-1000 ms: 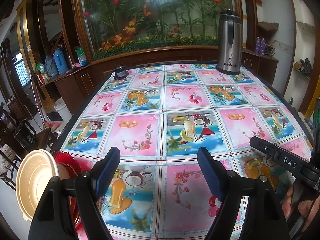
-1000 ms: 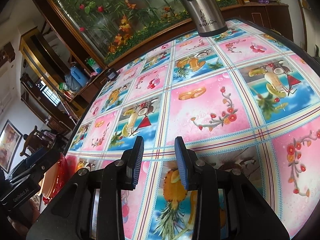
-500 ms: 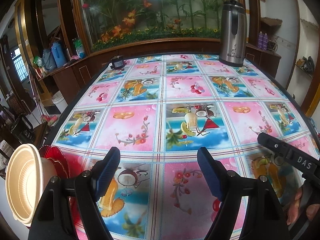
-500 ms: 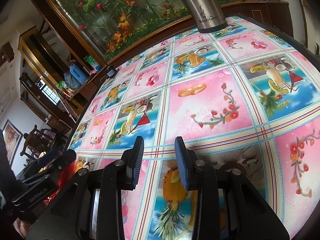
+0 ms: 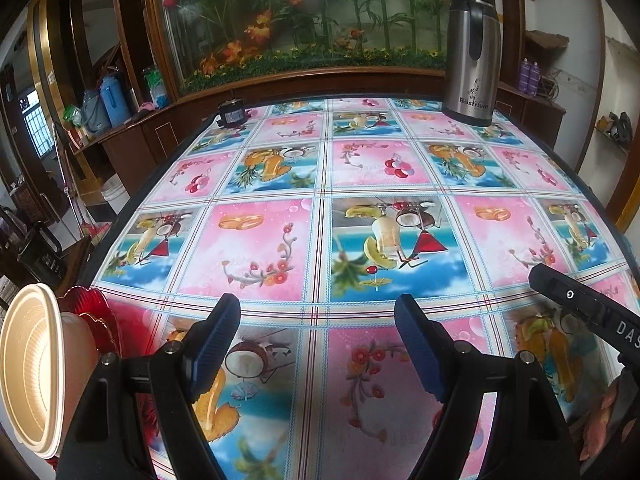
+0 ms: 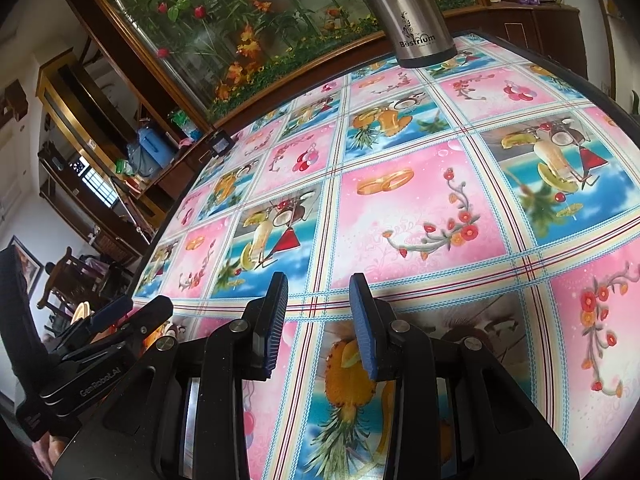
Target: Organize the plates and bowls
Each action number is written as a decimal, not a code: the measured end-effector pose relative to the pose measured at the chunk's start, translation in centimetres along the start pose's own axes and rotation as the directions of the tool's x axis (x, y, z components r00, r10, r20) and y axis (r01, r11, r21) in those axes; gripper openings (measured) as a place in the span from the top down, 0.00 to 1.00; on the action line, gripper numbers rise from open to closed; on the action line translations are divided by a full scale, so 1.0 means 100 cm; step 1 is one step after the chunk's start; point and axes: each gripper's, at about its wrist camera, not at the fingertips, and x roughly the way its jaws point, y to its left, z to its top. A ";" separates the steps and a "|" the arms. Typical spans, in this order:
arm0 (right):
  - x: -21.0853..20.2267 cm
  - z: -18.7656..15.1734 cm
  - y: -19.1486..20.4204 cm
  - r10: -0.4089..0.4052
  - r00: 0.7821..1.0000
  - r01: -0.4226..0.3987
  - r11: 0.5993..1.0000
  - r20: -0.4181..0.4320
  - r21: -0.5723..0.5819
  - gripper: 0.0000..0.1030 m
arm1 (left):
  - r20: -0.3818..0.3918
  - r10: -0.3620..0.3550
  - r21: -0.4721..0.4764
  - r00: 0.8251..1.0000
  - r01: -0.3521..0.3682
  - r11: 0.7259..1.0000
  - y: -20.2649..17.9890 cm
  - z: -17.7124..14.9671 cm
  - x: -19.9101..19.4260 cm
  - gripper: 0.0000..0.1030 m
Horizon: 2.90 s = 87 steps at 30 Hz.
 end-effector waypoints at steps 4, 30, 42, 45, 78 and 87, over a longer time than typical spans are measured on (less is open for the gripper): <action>0.002 -0.001 0.002 -0.003 1.000 0.003 1.000 -0.007 -0.006 0.69 | -0.009 0.004 0.000 1.000 -0.004 1.000 0.000 -0.001 0.006 0.23; 0.010 -0.003 0.006 -0.026 0.999 0.025 0.999 -0.036 -0.036 0.69 | -0.051 0.009 -0.020 0.999 -0.010 1.000 0.006 -0.005 0.032 0.23; 0.013 -0.004 0.006 -0.034 0.998 0.033 0.999 -0.045 -0.040 0.69 | -0.057 0.007 -0.029 0.998 -0.009 1.000 0.009 -0.005 0.036 0.23; 0.013 -0.004 0.006 -0.036 0.998 0.034 0.999 -0.046 -0.040 0.69 | -0.056 0.003 -0.030 0.998 -0.005 1.000 0.009 -0.005 0.036 0.23; -0.009 -0.031 0.140 0.313 0.950 -0.300 0.914 0.006 -0.273 0.69 | 0.158 0.195 -0.182 0.968 -0.166 0.969 0.108 -0.021 -0.097 0.23; -0.011 -0.070 0.226 0.404 0.911 -0.401 0.824 -0.082 -0.401 0.69 | 0.209 0.315 -0.322 0.926 -0.239 0.916 0.164 -0.043 -0.140 0.21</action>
